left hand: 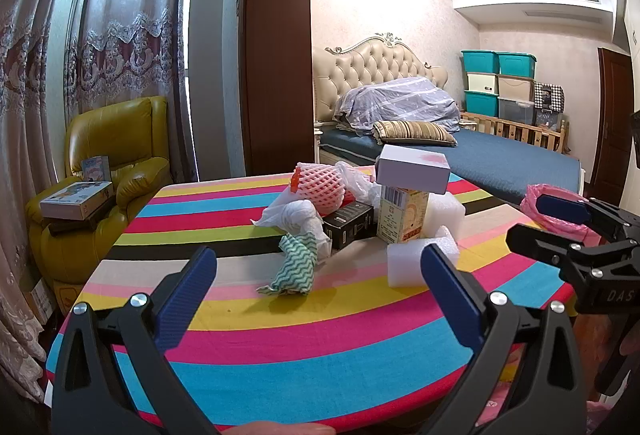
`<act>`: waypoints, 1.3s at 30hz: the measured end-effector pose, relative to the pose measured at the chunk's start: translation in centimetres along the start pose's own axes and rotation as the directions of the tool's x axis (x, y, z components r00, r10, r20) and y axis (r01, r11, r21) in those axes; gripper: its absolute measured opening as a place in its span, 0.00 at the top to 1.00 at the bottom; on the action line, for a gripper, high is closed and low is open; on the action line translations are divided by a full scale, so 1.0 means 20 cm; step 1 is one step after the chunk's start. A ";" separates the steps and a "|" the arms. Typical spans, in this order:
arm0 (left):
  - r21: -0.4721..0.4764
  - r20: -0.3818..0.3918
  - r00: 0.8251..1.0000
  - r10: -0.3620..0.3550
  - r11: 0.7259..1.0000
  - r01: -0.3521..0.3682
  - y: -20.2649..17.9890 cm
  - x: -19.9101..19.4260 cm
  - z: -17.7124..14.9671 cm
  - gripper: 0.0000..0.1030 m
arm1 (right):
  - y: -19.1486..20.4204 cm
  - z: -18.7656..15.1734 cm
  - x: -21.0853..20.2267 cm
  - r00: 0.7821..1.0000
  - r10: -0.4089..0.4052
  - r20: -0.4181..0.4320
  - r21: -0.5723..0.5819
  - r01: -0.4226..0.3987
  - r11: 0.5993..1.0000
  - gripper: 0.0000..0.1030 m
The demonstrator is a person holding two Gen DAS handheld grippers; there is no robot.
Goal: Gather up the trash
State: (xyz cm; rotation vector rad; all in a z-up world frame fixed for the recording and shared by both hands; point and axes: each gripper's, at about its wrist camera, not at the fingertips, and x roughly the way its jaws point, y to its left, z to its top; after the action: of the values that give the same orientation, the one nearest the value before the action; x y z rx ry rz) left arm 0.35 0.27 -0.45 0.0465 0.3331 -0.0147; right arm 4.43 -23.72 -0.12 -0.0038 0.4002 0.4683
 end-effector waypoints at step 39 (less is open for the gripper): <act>-0.009 -0.004 1.000 -0.001 1.000 0.001 0.01 0.00 -0.01 0.04 | 0.01 -0.01 0.01 1.000 0.003 -0.005 0.003 -0.003 1.000 0.18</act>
State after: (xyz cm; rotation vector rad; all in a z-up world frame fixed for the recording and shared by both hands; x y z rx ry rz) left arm 0.20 0.40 -0.61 0.0373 0.3369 -0.0138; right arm 4.51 -23.52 -0.42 -0.0015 0.4055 0.4704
